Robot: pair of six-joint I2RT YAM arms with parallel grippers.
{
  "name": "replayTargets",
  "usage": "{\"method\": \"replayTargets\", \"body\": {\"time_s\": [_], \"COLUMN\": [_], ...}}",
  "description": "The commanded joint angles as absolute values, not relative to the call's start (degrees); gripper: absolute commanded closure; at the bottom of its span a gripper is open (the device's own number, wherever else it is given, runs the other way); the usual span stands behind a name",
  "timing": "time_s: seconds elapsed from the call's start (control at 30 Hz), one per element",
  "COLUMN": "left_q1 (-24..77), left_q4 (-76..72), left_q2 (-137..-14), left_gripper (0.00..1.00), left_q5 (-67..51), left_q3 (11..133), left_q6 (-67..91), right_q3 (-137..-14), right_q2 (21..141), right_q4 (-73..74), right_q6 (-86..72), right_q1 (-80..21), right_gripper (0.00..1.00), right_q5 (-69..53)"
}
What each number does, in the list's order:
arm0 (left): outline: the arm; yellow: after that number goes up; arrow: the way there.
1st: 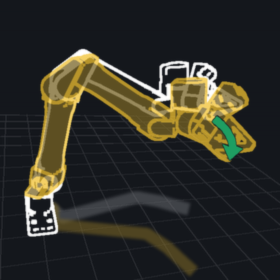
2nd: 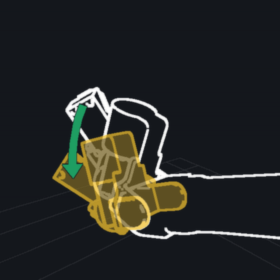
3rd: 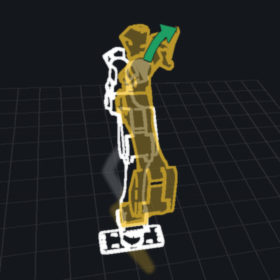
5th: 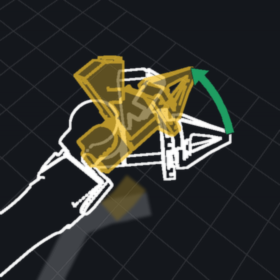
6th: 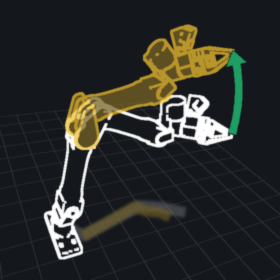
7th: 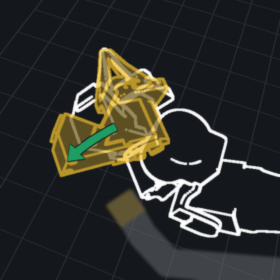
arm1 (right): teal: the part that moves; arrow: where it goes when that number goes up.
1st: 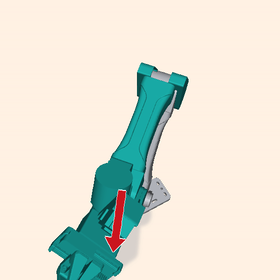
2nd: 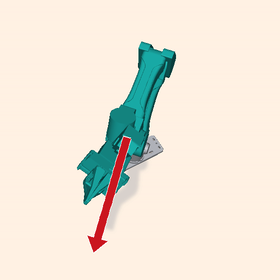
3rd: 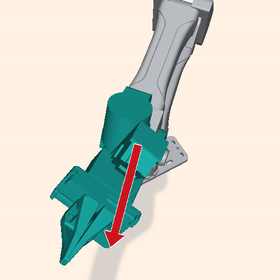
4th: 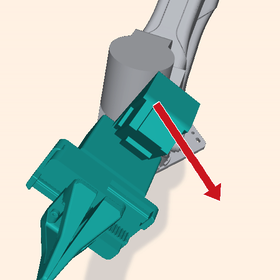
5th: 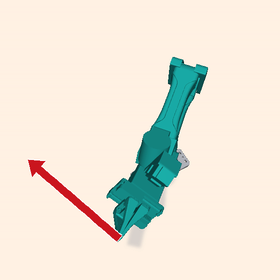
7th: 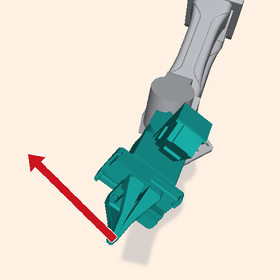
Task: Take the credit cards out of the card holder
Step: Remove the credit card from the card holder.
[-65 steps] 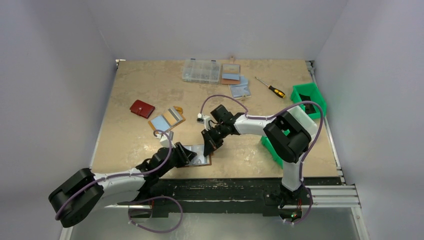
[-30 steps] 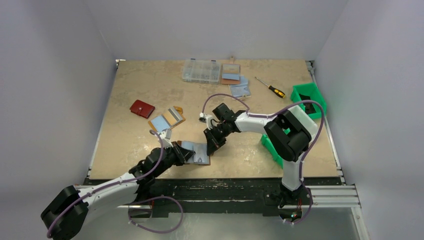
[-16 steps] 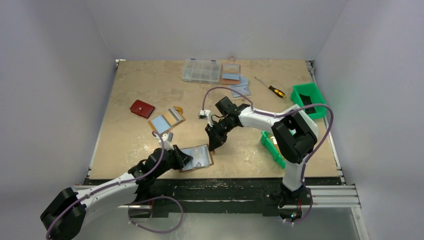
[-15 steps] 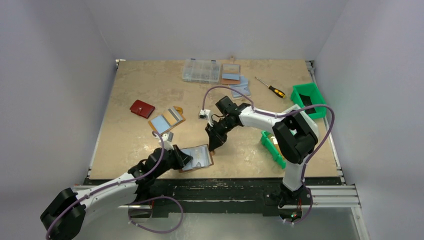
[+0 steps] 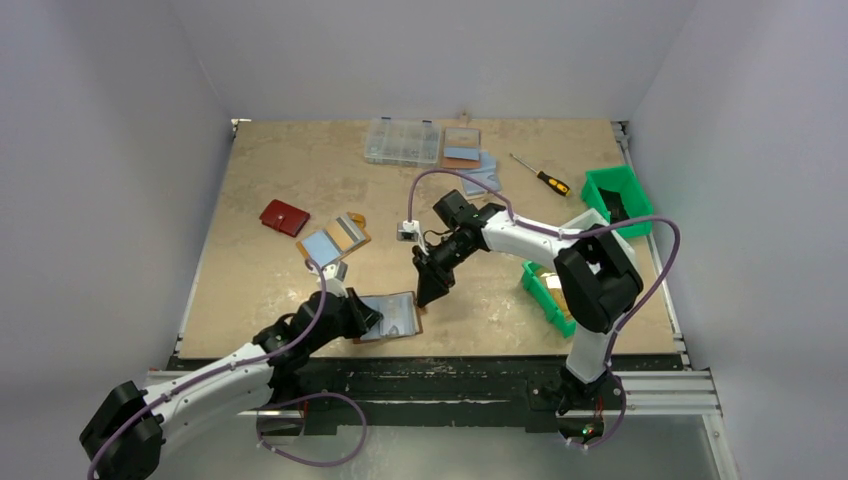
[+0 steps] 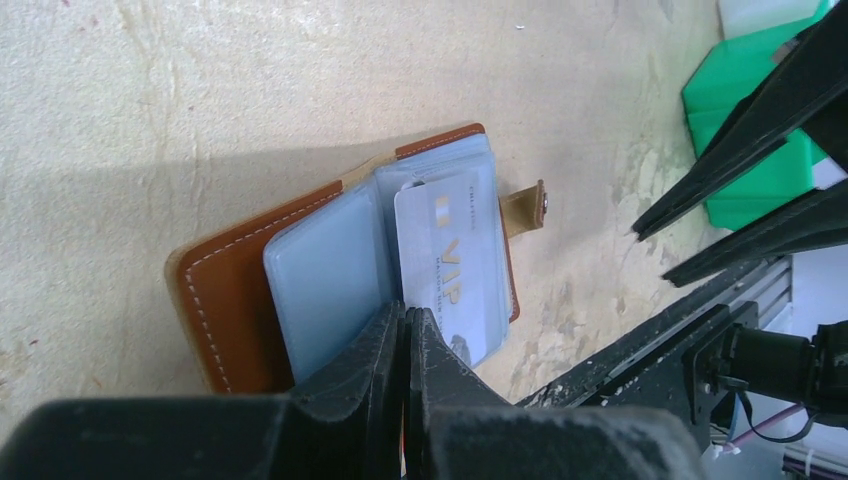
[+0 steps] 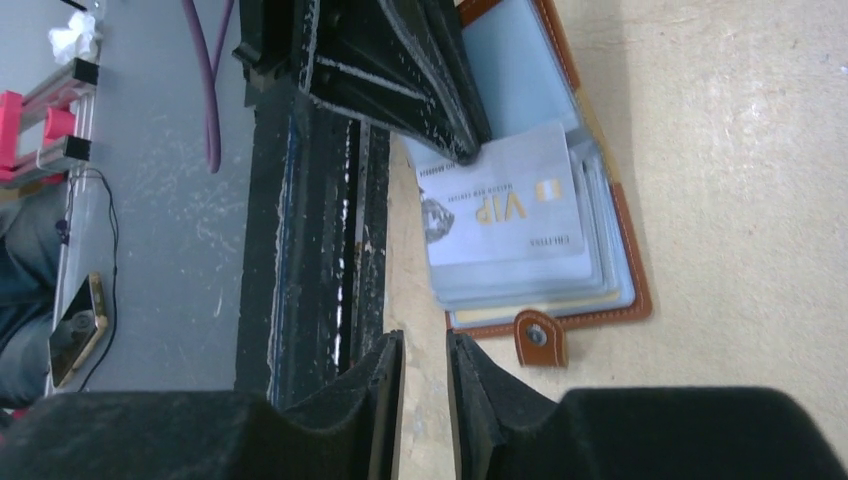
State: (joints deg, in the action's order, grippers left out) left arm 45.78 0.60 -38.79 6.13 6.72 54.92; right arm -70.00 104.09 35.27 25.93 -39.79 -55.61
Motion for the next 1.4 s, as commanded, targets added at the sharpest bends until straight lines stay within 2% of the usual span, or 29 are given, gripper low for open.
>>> {"method": "replayTargets", "body": {"time_s": [0.0,0.23,0.5,0.6,0.63,0.7,0.83,1.03,1.13,1.3,1.37], "left_q1": [45.96,45.97,45.89,45.95,45.89,45.95,45.86,45.79,45.69,45.66,45.7], "left_q4": [-8.03,-16.45,-18.56,-18.29,-18.28,-18.54,-19.72,-23.29,-28.12,-34.67,-36.51], "left_q2": [-40.14,-42.66,-43.21,-43.71,-43.83,-44.1,-44.28,-48.37,-52.79,-61.12,-63.2], "left_gripper": [1.0,1.0,1.0,0.7,0.63,0.55,0.5,0.48,0.52,0.63,0.74], "left_q5": [3.85,1.28,1.76,2.47,2.55,2.61,2.59,2.81,2.23,0.71,0.29], "left_q3": [4.79,1.88,0.09,-1.08,-1.57,-2.18,-3.51,-5.16,-5.28,-5.01,-5.05], "left_q6": [56.65,58.49,59.84,60.84,61.24,61.79,62.8,64.16,64.75,65.12,65.25], "right_q3": [-68.75,-66.52,-66.71,-67.35,-67.4,-67.5,-67.59,-67.75,-67.84,-67.92,-67.94], "right_q2": [106.57,110.51,113.62,115.1,115.33,115.63,115.79,115.92,116.09,115.97,116.03], "right_q4": [29.06,20.8,20.77,21.92,22.11,22.26,22.5,22.71,22.84,23.02,23.11], "right_q6": [19.51,7.89,5.11,5.02,5.01,4.93,4.92,4.92,4.92,4.92,4.92], "right_q1": [-42.43,-45.52,-45.62,-45.62,-45.62,-45.64,-45.62,-45.62,-45.62,-45.62,-45.62], "right_gripper": [0.73,0.91,0.94,0.95,0.95,0.95,0.96,0.96,0.96,0.97,0.97], "right_q5": [-57.13,-46.06,-36.62,-35.25,-34.88,-34.65,-34.71,-35.28,-35.42,-35.42,-35.34]}}
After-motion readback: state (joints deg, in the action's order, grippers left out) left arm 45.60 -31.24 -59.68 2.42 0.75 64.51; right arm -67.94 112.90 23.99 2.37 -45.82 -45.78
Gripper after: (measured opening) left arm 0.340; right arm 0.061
